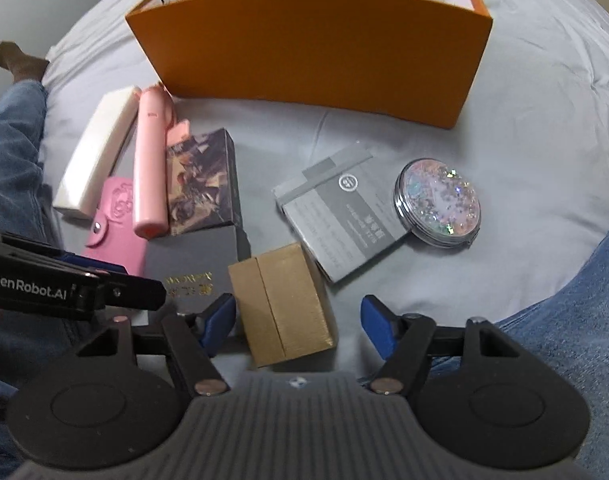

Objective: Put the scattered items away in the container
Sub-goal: 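Grasp the small gold box with the right tool while the left tool grasps the grey box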

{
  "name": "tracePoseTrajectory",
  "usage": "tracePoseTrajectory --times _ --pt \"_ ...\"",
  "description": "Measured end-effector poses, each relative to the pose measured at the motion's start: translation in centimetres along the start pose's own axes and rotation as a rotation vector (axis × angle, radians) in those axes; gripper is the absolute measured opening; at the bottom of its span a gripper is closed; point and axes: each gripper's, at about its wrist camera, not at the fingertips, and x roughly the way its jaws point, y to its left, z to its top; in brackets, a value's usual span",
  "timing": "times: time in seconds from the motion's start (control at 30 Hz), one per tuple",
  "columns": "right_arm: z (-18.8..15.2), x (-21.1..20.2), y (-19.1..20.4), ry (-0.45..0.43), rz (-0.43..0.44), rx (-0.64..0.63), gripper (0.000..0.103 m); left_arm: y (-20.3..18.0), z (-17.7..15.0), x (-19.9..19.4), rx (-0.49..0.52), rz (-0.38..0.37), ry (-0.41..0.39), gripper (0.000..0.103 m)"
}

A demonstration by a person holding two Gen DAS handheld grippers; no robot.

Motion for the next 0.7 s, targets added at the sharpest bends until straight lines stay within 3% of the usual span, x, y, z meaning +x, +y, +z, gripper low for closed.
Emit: tracePoseTrajectory --times 0.07,0.27,0.37,0.47,0.7 --pt "-0.1 0.4 -0.2 0.018 0.024 0.011 0.056 0.2 0.0 0.9 -0.014 -0.011 0.028 0.055" --pt "0.1 1.0 0.4 0.028 0.0 -0.02 0.055 0.7 0.2 2.0 -0.048 -0.053 0.034 0.064" --pt "0.1 1.2 0.5 0.033 -0.012 -0.033 0.054 1.0 0.5 2.8 -0.064 -0.075 0.04 0.081" --pt "0.1 1.4 0.8 0.035 -0.017 -0.049 0.053 1.5 0.8 3.8 -0.09 -0.126 0.062 0.085" --pt "0.0 1.5 0.7 0.036 -0.015 -0.037 0.053 1.3 0.8 3.6 -0.078 -0.143 0.035 0.07"
